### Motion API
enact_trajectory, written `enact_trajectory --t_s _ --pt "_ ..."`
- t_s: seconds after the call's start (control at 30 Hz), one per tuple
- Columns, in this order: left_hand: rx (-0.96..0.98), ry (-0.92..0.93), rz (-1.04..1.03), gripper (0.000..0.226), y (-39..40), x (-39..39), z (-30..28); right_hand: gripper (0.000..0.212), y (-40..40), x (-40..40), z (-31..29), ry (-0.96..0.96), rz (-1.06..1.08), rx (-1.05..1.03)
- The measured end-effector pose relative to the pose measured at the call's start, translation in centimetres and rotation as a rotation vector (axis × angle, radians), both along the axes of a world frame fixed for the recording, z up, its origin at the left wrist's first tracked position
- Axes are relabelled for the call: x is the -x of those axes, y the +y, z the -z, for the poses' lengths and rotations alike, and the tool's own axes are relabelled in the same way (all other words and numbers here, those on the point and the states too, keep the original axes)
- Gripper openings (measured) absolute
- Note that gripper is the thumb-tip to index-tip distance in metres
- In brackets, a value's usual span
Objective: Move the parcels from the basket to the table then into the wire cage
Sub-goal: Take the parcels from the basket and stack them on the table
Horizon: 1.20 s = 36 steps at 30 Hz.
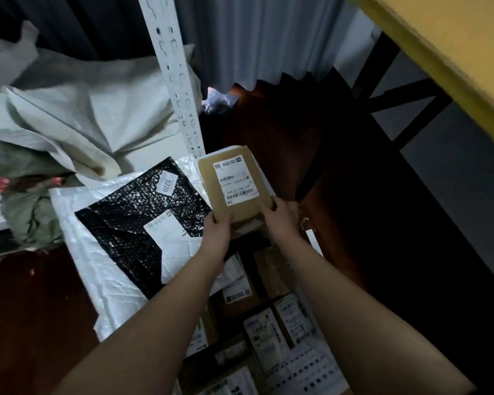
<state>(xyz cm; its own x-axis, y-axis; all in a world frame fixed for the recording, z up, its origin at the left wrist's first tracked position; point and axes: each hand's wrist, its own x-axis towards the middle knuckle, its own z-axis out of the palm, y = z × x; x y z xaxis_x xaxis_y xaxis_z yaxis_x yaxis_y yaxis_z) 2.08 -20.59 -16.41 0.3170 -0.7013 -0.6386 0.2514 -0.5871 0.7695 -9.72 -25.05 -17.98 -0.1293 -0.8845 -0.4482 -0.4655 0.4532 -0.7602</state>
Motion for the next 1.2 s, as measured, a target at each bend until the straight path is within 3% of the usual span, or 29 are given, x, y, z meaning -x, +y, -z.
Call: enact_trajectory --t_s 0.13,0.33,0.47,0.6,0.83,1.2 --pt "0.022 -0.048 -0.031 0.032 2.7 0.2 -6.3 0.040 4.0 -0.8 -5.8 -0.110 0.145 0.043" --pt "0.090 -0.071 -0.107 0.037 7.6 0.9 -18.6 0.034 10.4 -0.9 -19.3 -0.495 0.334 0.018" --pt "0.156 -0.081 -0.083 0.039 11.4 1.4 -27.3 0.032 14.0 -0.6 -28.1 -0.499 0.361 0.050" --pt "0.296 -0.134 0.013 0.037 13.0 1.9 -34.9 0.047 16.8 0.1 -35.4 -0.595 0.449 0.058" --pt "0.388 -0.087 0.236 0.040 12.5 7.0 -42.7 0.050 19.8 5.6 -43.9 -0.520 0.636 0.229" --pt "0.294 0.130 0.573 0.040 11.1 22.3 -45.9 0.056 23.5 19.9 -49.2 -0.214 0.848 0.222"
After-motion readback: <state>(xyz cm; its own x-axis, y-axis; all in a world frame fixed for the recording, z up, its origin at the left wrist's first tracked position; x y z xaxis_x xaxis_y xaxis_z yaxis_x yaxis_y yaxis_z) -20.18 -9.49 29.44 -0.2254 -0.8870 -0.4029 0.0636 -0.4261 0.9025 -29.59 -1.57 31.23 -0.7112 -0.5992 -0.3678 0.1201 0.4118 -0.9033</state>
